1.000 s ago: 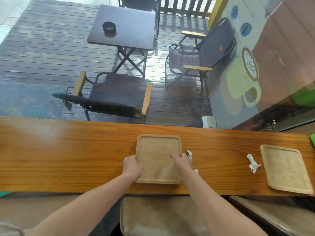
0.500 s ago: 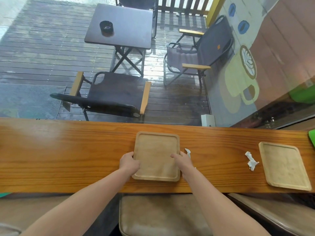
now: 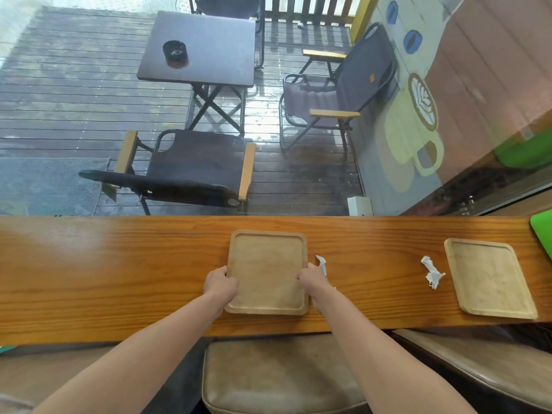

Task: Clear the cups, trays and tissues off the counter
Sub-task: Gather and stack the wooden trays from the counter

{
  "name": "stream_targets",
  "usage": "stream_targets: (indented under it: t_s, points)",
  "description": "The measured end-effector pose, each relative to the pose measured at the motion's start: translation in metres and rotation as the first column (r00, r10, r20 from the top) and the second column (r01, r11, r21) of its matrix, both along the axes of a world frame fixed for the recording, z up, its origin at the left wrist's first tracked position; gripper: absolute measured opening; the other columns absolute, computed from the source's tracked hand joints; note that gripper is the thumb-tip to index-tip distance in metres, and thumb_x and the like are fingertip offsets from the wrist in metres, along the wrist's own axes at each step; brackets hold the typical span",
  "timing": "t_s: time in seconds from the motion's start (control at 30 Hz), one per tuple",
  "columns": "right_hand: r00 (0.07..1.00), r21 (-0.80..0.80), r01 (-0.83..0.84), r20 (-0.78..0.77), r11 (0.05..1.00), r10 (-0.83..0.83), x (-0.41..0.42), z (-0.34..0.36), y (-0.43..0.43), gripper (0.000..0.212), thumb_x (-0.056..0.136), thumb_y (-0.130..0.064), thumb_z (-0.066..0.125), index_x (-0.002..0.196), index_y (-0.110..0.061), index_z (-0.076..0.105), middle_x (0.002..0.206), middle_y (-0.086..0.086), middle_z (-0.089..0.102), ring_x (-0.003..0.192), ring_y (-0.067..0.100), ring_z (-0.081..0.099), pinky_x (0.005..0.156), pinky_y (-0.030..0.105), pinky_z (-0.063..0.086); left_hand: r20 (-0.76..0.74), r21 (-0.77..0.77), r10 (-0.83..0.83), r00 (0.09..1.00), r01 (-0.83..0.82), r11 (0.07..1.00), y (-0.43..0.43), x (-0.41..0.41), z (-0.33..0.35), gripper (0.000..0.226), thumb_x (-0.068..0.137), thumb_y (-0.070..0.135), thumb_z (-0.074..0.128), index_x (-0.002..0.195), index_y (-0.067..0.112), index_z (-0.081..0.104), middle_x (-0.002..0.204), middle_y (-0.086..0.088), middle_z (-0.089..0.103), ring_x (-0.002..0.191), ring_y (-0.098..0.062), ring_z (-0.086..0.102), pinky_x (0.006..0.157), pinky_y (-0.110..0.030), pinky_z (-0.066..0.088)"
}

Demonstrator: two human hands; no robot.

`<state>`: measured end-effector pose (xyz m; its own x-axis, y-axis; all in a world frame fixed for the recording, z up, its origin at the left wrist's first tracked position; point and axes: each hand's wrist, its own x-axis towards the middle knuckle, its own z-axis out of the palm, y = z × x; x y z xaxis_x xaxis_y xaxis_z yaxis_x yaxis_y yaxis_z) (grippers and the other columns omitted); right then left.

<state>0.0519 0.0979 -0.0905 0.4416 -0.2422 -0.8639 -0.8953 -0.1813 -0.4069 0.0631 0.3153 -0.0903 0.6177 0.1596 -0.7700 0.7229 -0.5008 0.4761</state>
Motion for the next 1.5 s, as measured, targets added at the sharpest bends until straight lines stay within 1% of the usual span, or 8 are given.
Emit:
stream_targets:
  t_s: [0.17, 0.33, 0.4, 0.53, 0.67, 0.9, 1.23, 1.5]
  points:
    - [0.997, 0.038, -0.079, 0.019, 0.996, 0.078, -0.002, 0.016, -0.011, 0.046, 0.101, -0.011, 0.036, 0.145, -0.013, 0.047, 0.141, 0.010, 0.054, 0.117, 0.026, 0.054, 0.100, 0.039, 0.048, -0.004, 0.116, -0.125, 0.992, 0.125, 0.985, -0.004, 0.011, 0.017, 0.051, 0.098, 0.017, 0.055, 0.146, 0.004, 0.042, 0.142, -0.016, 0.050, 0.126, -0.034, 0.052, 0.104, -0.043, 0.047]
    - [0.973, -0.107, -0.184, 0.122, 0.977, 0.196, -0.001, 0.046, -0.031, 0.035, 0.097, -0.016, 0.045, 0.125, -0.009, 0.064, 0.107, 0.003, 0.064, 0.075, 0.018, 0.051, 0.069, 0.034, 0.048, 0.181, 0.258, -0.276, 0.944, 0.225, 0.939, -0.034, 0.024, 0.048, 0.057, 0.096, 0.018, 0.059, 0.146, 0.008, 0.037, 0.142, -0.018, 0.041, 0.126, -0.036, 0.045, 0.105, -0.050, 0.044]
    - [0.951, -0.196, -0.241, 0.149, 0.951, 0.272, -0.001, 0.060, -0.042, 0.030, 0.097, -0.018, 0.043, 0.114, -0.008, 0.066, 0.096, 0.006, 0.064, 0.079, 0.022, 0.057, 0.071, 0.037, 0.052, 0.230, 0.222, -0.306, 0.924, 0.257, 0.941, -0.057, 0.031, 0.059, 0.055, 0.095, 0.017, 0.059, 0.145, 0.008, 0.039, 0.143, -0.017, 0.040, 0.124, -0.033, 0.047, 0.103, -0.045, 0.045]
    - [0.917, -0.318, -0.300, 0.164, 0.899, 0.363, -0.010, 0.084, -0.072, 0.029, 0.099, -0.024, 0.046, 0.113, -0.008, 0.066, 0.112, 0.010, 0.067, 0.102, 0.028, 0.065, 0.086, 0.041, 0.058, 0.294, 0.191, -0.489, 0.821, 0.451, 0.872, -0.117, 0.040, 0.074, 0.035, 0.093, 0.017, 0.059, 0.127, 0.010, 0.054, 0.125, -0.012, 0.055, 0.109, -0.026, 0.054, 0.091, -0.038, 0.049]
    - [0.890, -0.473, -0.334, 0.125, 0.815, 0.438, -0.035, 0.099, -0.117, 0.029, 0.097, -0.033, 0.050, 0.114, -0.015, 0.064, 0.112, 0.006, 0.065, 0.094, 0.025, 0.061, 0.080, 0.039, 0.054, 0.344, 0.269, -0.676, 0.652, 0.621, 0.736, -0.187, 0.031, 0.087, 0.017, 0.086, 0.015, 0.063, 0.103, 0.015, 0.058, 0.102, -0.007, 0.065, 0.092, -0.022, 0.059, 0.080, -0.037, 0.053]
    - [0.935, -0.573, -0.264, 0.045, 0.776, 0.351, -0.087, 0.121, -0.224, 0.028, 0.095, -0.031, 0.048, 0.112, -0.015, 0.064, 0.110, 0.008, 0.066, 0.098, 0.028, 0.064, 0.085, 0.042, 0.056, 0.373, 0.286, -0.814, 0.446, 0.779, 0.558, -0.308, -0.009, 0.088, 0.016, 0.085, 0.023, 0.064, 0.097, 0.025, 0.054, 0.096, 0.003, 0.058, 0.086, -0.016, 0.057, 0.072, -0.031, 0.050]
    - [0.979, -0.568, -0.178, -0.018, 0.804, 0.204, -0.138, 0.104, -0.368, 0.034, 0.096, -0.038, 0.047, 0.121, -0.019, 0.061, 0.123, 0.009, 0.063, 0.113, 0.030, 0.061, 0.089, 0.039, 0.051, 0.269, 0.232, -0.888, 0.373, 0.870, 0.436, -0.452, -0.060, 0.076, 0.016, 0.085, 0.023, 0.054, 0.100, 0.019, 0.057, 0.099, -0.001, 0.061, 0.088, -0.020, 0.060, 0.079, -0.038, 0.056]
    - [0.979, -0.538, -0.195, -0.061, 0.820, 0.193, -0.143, 0.083, -0.459, 0.029, 0.097, -0.033, 0.046, 0.117, -0.017, 0.060, 0.120, 0.009, 0.064, 0.103, 0.030, 0.062, 0.084, 0.040, 0.054, 0.191, 0.227, -0.871, 0.452, 0.843, 0.487, -0.523, -0.069, 0.059, 0.007, 0.089, 0.029, 0.050, 0.093, 0.023, 0.052, 0.088, 0.002, 0.060, 0.082, -0.022, 0.062, 0.070, -0.037, 0.056]
